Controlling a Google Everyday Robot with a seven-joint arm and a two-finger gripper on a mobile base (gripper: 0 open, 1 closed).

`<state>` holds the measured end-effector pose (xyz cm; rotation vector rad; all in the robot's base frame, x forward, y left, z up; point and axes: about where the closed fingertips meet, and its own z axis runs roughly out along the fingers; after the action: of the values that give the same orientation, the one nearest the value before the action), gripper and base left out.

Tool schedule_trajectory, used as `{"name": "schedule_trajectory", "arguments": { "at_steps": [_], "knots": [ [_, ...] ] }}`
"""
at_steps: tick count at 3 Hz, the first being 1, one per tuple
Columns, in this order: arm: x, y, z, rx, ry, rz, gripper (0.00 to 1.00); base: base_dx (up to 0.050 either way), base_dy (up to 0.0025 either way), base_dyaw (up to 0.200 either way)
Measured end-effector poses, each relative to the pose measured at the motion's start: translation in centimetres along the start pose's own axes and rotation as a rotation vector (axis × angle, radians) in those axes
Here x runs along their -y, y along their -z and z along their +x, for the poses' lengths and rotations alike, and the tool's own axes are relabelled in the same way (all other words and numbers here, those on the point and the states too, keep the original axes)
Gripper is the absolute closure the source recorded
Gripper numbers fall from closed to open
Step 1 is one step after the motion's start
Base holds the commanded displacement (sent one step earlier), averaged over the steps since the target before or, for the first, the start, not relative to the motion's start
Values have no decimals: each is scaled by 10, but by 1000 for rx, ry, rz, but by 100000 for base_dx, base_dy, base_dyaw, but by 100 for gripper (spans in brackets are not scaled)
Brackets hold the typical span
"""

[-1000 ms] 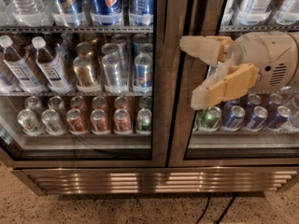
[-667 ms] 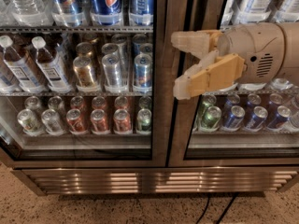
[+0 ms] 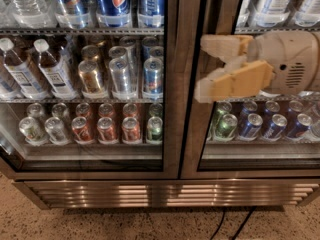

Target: Open left fridge door

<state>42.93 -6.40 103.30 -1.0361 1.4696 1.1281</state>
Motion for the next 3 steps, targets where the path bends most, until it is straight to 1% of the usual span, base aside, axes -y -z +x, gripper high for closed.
{"name": "schedule_trajectory", "arguments": {
  "at_steps": [1, 2, 3],
  "knots": [
    [10, 15, 4, 15, -17, 76, 0, 0, 0, 0],
    [10, 15, 4, 15, -17, 76, 0, 0, 0, 0],
    [-1, -6, -4, -12, -3, 65, 0, 0, 0, 0]
  ]
}}
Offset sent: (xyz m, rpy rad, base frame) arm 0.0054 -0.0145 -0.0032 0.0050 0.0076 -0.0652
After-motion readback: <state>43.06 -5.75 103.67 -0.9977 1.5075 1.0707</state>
